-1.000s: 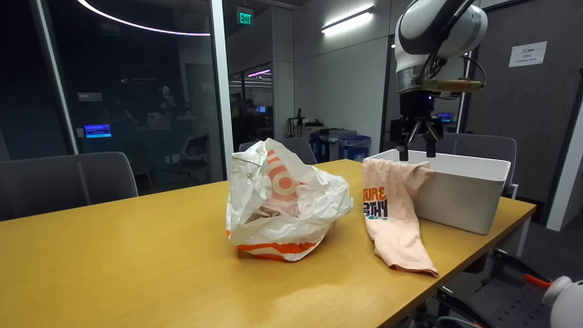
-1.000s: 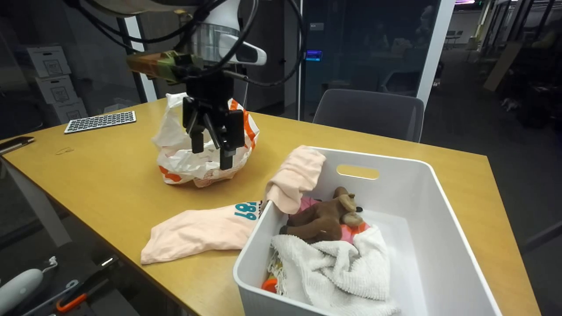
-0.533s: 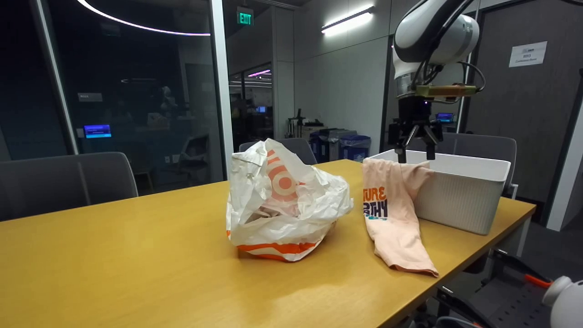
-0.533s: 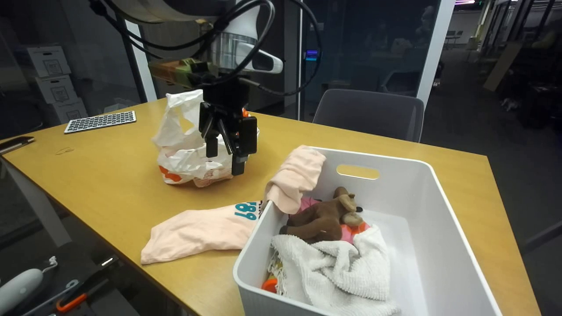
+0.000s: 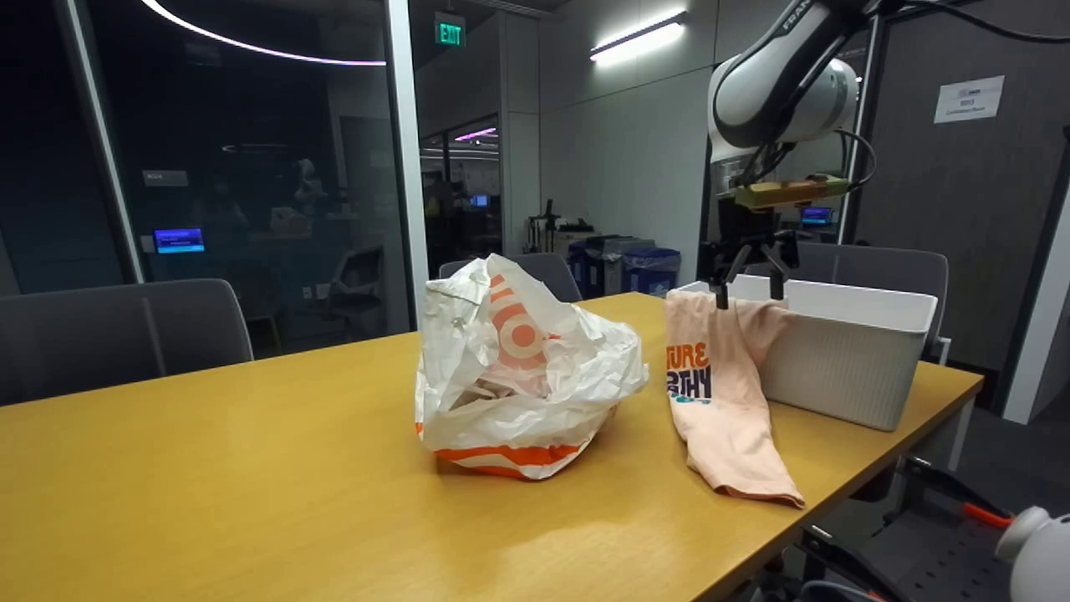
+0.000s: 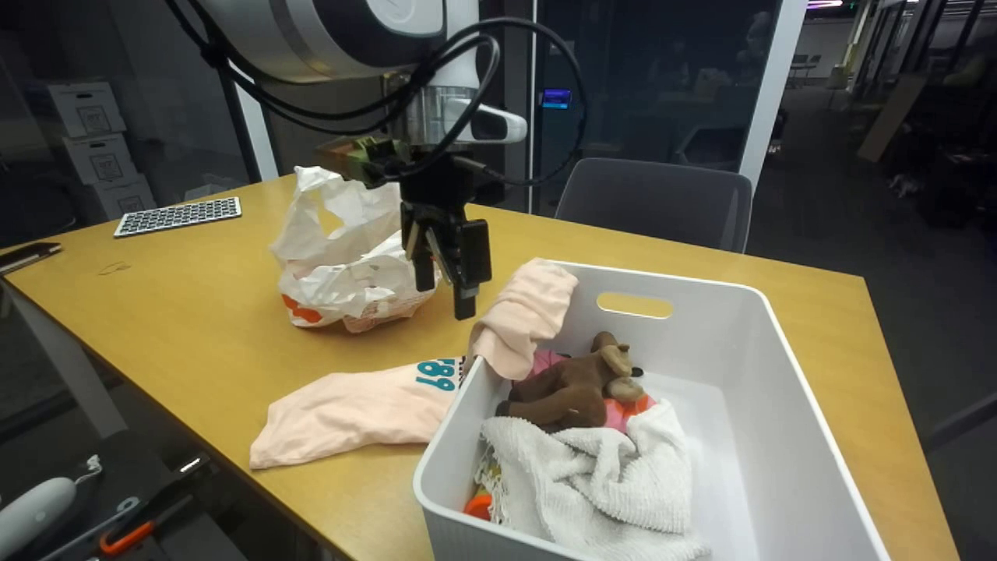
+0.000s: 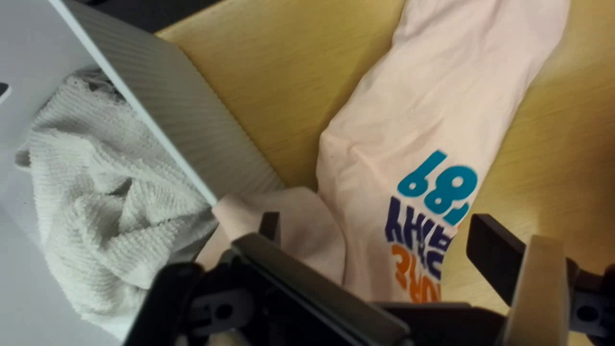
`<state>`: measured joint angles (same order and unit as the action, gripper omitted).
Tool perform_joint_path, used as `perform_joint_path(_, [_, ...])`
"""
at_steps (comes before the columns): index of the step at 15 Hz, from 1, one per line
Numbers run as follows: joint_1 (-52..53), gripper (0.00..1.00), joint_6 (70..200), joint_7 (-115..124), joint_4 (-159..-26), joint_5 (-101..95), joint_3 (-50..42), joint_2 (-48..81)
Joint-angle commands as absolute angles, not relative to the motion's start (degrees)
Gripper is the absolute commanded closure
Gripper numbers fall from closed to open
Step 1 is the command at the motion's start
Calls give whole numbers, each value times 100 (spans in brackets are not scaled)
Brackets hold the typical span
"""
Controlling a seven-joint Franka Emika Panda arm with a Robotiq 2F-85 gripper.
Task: Put the peach t-shirt in the plastic bag.
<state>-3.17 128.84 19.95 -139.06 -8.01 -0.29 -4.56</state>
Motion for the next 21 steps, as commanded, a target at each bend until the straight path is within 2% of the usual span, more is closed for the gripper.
perform_joint_path(1, [-482, 0, 13082, 3208, -13147, -1855, -139, 337])
perform_joint_path(3, [-499, 0, 12680, 3694, -12675, -2216, -349, 545])
perform_joint_path(7, [-539, 0, 11093, 3553, -11693, -1805, -677, 835])
perform_joint_path(10, [-572, 0, 10441, 3691, -11391, -1647, -826, 1004])
perform_joint_path(18, [-543, 0, 11099, 4554, -12299, -732, -872, 646])
perform_joint_path(21, [-542, 0, 11978, 5004, -12701, -658, -892, 421])
